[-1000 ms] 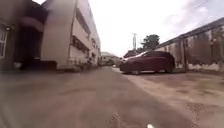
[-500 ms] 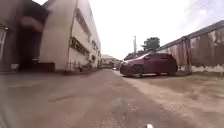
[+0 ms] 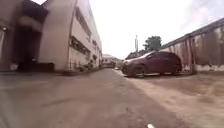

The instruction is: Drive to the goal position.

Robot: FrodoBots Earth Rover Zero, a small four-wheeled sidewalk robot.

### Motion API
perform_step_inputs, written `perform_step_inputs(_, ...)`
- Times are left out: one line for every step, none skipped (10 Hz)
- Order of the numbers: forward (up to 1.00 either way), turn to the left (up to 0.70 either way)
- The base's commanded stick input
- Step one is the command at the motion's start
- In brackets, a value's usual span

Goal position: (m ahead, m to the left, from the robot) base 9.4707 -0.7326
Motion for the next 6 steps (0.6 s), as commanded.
perform_step_inputs(0.70,0.00)
perform_step_inputs(0.70,0.00)
perform_step_inputs(0.70,0.00)
perform_step_inputs(0.70,0.00)
perform_step_inputs(0.70,0.00)
perform_step_inputs(0.70,0.00)
